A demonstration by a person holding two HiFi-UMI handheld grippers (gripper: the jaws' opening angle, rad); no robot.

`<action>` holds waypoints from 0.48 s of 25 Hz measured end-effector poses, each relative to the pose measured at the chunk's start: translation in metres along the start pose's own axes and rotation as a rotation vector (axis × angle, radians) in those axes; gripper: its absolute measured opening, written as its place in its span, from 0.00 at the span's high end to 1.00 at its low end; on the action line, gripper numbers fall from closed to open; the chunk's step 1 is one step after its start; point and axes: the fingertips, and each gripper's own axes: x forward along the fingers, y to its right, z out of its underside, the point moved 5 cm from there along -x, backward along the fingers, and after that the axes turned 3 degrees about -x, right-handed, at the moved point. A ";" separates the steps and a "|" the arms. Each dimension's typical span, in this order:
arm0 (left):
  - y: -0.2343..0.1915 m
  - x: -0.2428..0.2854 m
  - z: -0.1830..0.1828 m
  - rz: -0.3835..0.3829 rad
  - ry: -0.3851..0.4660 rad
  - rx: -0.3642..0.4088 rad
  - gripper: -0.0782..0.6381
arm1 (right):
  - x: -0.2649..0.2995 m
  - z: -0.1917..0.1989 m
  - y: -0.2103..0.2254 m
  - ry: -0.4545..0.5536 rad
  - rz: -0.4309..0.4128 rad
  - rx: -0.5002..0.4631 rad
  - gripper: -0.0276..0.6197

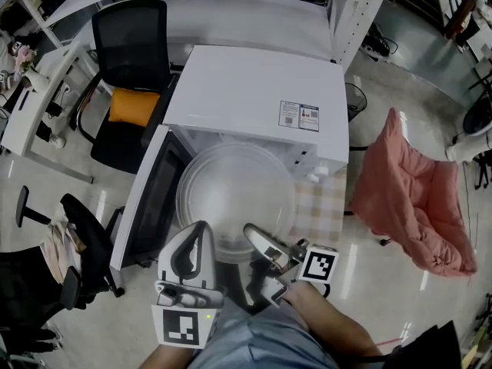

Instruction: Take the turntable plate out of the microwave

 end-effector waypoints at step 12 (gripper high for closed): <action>-0.001 -0.002 0.001 -0.014 -0.005 -0.001 0.88 | 0.001 0.000 0.002 -0.005 0.001 0.002 0.89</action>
